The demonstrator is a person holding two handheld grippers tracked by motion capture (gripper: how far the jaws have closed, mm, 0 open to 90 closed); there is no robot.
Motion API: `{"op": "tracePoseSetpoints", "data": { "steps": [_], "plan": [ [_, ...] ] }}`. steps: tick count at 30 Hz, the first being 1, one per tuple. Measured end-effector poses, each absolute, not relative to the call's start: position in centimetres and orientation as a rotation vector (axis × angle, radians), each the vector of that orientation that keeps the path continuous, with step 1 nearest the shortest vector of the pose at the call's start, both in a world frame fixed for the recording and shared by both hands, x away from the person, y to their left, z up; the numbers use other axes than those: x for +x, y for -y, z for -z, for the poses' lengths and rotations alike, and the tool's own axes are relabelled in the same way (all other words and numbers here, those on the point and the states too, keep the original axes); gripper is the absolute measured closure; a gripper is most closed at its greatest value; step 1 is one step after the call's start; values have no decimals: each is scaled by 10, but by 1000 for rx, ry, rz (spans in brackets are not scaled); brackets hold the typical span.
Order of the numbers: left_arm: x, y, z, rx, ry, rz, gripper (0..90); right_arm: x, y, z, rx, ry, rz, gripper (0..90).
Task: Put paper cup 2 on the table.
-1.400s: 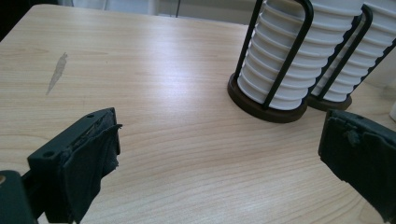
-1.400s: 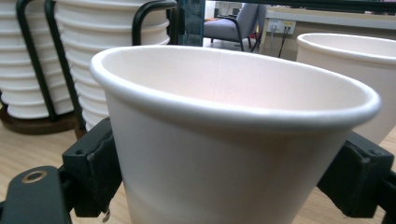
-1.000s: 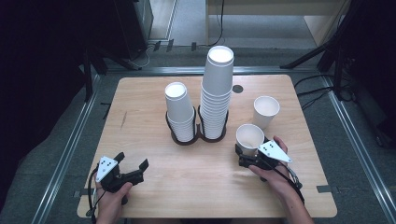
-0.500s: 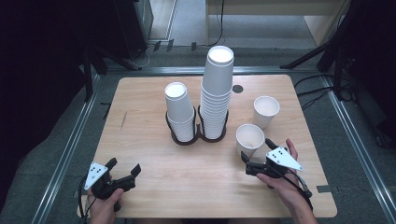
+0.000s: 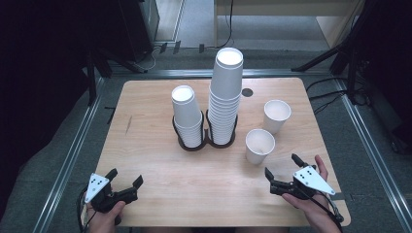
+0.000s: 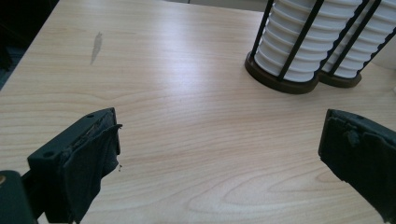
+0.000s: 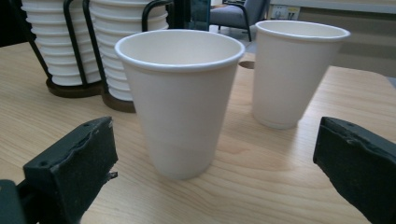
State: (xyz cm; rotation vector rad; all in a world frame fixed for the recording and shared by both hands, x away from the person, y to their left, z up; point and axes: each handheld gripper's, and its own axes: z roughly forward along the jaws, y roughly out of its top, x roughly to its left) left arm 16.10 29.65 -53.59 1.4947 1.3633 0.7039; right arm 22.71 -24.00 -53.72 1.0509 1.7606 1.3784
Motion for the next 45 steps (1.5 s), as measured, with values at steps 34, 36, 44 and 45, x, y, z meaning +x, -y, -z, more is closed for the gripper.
{"op": "tracePoseSetpoints", "data": {
  "steps": [34, 36, 44, 45],
  "plan": [
    [152, -338, 542, 1468, -1464, -757, 0, 194, 349, 554, 1331, -1549, -1162, 0],
    [152, -338, 542, 1470, -1464, -759, 0, 193, 349, 554, 1336, -1551, -1157, 0],
    [156, -337, 543, 1474, -1465, -746, 0, 191, 352, 554, 1364, -1524, -1156, 0],
    [157, -336, 543, 1475, -1464, -744, 0, 191, 352, 554, 1363, -1520, -1154, 0]
  ]
}}
